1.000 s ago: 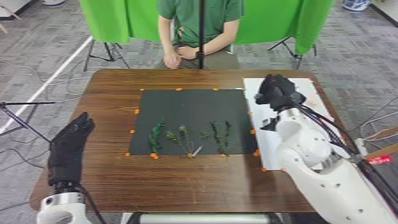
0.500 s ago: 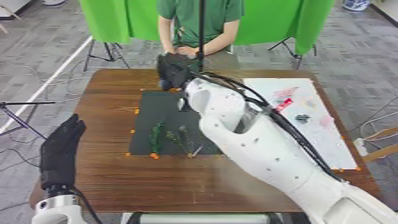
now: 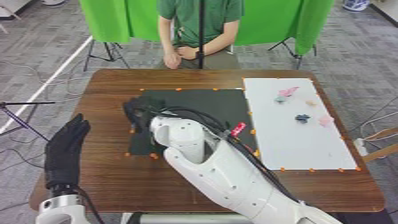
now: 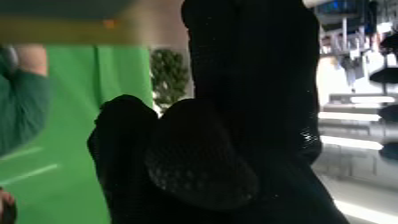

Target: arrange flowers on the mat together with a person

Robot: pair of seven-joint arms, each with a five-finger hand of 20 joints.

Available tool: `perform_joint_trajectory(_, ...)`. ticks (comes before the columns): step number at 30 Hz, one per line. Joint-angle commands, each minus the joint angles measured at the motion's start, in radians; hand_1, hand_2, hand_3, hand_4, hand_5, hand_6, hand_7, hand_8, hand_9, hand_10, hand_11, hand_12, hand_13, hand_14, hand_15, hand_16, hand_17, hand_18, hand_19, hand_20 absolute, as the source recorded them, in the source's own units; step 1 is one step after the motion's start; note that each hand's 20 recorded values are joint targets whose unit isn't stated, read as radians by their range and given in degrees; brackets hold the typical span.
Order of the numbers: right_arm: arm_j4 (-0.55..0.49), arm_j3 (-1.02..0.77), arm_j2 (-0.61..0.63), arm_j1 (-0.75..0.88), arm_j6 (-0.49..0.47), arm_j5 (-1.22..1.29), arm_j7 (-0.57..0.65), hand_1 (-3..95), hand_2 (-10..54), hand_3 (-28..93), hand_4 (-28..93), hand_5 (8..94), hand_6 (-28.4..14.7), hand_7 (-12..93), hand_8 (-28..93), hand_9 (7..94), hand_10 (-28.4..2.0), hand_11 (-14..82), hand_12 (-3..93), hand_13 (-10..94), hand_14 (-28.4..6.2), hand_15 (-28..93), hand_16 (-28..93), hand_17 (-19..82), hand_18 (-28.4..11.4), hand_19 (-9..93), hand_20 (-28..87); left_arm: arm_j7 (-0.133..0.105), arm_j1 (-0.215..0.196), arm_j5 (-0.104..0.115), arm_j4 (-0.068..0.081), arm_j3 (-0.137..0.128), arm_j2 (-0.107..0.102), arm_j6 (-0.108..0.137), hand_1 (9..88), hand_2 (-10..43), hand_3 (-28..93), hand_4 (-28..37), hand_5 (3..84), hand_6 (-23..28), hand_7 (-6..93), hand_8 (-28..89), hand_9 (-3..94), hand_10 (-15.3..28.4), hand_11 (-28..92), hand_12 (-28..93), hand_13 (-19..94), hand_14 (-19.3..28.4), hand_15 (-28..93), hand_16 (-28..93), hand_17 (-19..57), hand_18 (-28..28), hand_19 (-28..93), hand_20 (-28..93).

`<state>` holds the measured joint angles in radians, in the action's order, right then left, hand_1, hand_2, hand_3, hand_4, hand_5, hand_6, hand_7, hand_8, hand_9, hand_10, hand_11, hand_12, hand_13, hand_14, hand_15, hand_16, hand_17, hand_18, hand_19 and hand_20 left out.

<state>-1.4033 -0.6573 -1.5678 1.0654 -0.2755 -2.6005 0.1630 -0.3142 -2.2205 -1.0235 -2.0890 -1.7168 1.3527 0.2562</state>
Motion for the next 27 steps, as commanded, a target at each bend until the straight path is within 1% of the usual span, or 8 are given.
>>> perform_joint_trajectory(1, 0.009, -0.017, 0.003, 0.01, -0.038, -0.033, -0.001, 92.3, -9.5, -28, 37, 85.3, 2.1, 16, 4, 93.7, -8.5, 10.7, 27.3, 94, 1.3, 68, 17, 71, -9.7, 93, 47, 0.004, 0.002, -0.001, 0.005, 0.004, 0.004, -0.001, 24.3, 2.4, 67, -23.9, 45.2, 2.9, 12.1, -7, 41.8, 12.8, 13, 12, 32, 13.5, 9, -1, 9.0, 8.0, 2, 17)
perform_joint_trajectory(6, -0.011, -0.011, 0.015, 0.002, -0.052, -0.017, -0.001, 90.1, -9.5, -28, 33, 82.6, 1.7, 14, 3, 92.7, -9.5, 3.3, 26.9, 94, 1.2, 67, 17, 71, -10.0, 93, 47, 0.009, 0.007, -0.008, 0.006, 0.0, 0.006, -0.009, 24.5, 1.6, 67, -23.6, 45.1, 3.0, 11.9, -6, 41.8, 12.9, 13, 12, 32, 13.5, 9, 0, 8.8, 8.1, 2, 17)
perform_joint_trajectory(10, -0.026, -0.013, 0.021, 0.002, -0.083, -0.014, -0.012, 88.6, -9.5, -28, 31, 81.3, 2.1, 13, 1, 89.6, -10.2, 6.2, 20.4, 94, 1.2, 66, 17, 71, -9.6, 93, 45, 0.016, 0.0, -0.014, 0.003, -0.002, 0.01, -0.02, 24.7, 1.1, 67, -23.3, 45.1, 3.0, 11.9, -6, 41.8, 12.8, 13, 12, 32, 13.7, 9, 0, 8.7, 8.1, 2, 17)
perform_joint_trajectory(15, -0.037, -0.006, 0.034, 0.003, -0.095, -0.005, -0.012, 84.5, -9.5, -28, 36, 77.7, 3.1, 13, -2, 86.5, -11.5, 9.9, 14.4, 94, 1.0, 65, 17, 71, -9.8, 93, 43, 0.016, -0.003, -0.017, 0.001, -0.005, 0.014, -0.021, 25.2, 0.7, 67, -22.9, 45.1, 3.0, 12.0, -6, 41.7, 12.8, 13, 12, 32, 13.7, 9, 0, 8.5, 8.1, 2, 17)
perform_joint_trajectory(17, -0.043, -0.006, 0.035, 0.0, -0.105, -0.001, -0.007, 83.0, -9.5, -28, 39, 76.6, 3.4, 14, -3, 85.7, -11.7, 11.0, 12.8, 94, 1.0, 65, 17, 71, -9.6, 93, 43, 0.012, -0.007, -0.01, -0.001, -0.005, 0.006, -0.014, 25.4, 0.4, 67, -22.5, 45.1, 3.1, 11.9, -6, 41.7, 12.8, 13, 12, 32, 13.7, 9, 0, 8.4, 8.1, 2, 17)
perform_joint_trajectory(19, -0.049, -0.003, 0.037, -0.005, -0.105, 0.008, -0.008, 78.2, -9.5, -27, 53, 74.0, 4.0, 14, -11, 85.2, -11.7, 11.6, 11.8, 94, 1.1, 65, 17, 70, -9.6, 93, 43, 0.01, -0.009, -0.01, -0.002, -0.005, 0.006, -0.012, 25.6, 0.2, 67, -22.3, 45.1, 3.0, 11.8, -6, 41.7, 12.7, 13, 12, 32, 13.8, 9, 0, 8.3, 8.1, 2, 17)
perform_joint_trajectory(20, -0.056, -0.001, 0.04, -0.006, -0.112, 0.012, -0.001, 76.8, -9.5, -27, 56, 72.9, 4.1, 14, -12, 84.8, -11.7, 11.5, 11.7, 94, 1.1, 64, 17, 70, -9.7, 93, 42, 0.01, -0.01, -0.007, -0.002, -0.003, 0.002, -0.01, 25.7, 0.1, 67, -22.1, 45.1, 3.0, 11.8, -6, 41.7, 12.7, 13, 12, 32, 13.8, 9, 0, 8.3, 8.1, 2, 17)
perform_joint_trajectory(27, -0.08, 0.009, 0.053, -0.024, -0.139, 0.025, 0.007, 74.6, -9.5, -28, 55, 65.4, 4.5, 15, -14, 83.0, -12.1, 11.3, 11.2, 94, 1.1, 63, 17, 70, -9.6, 93, 42, 0.014, -0.007, -0.015, -0.001, -0.004, 0.005, -0.021, 26.3, -0.8, 67, -21.3, 45.0, 2.8, 12.1, -6, 41.7, 12.6, 13, 12, 32, 13.8, 9, 0, 7.9, 8.5, 2, 16)
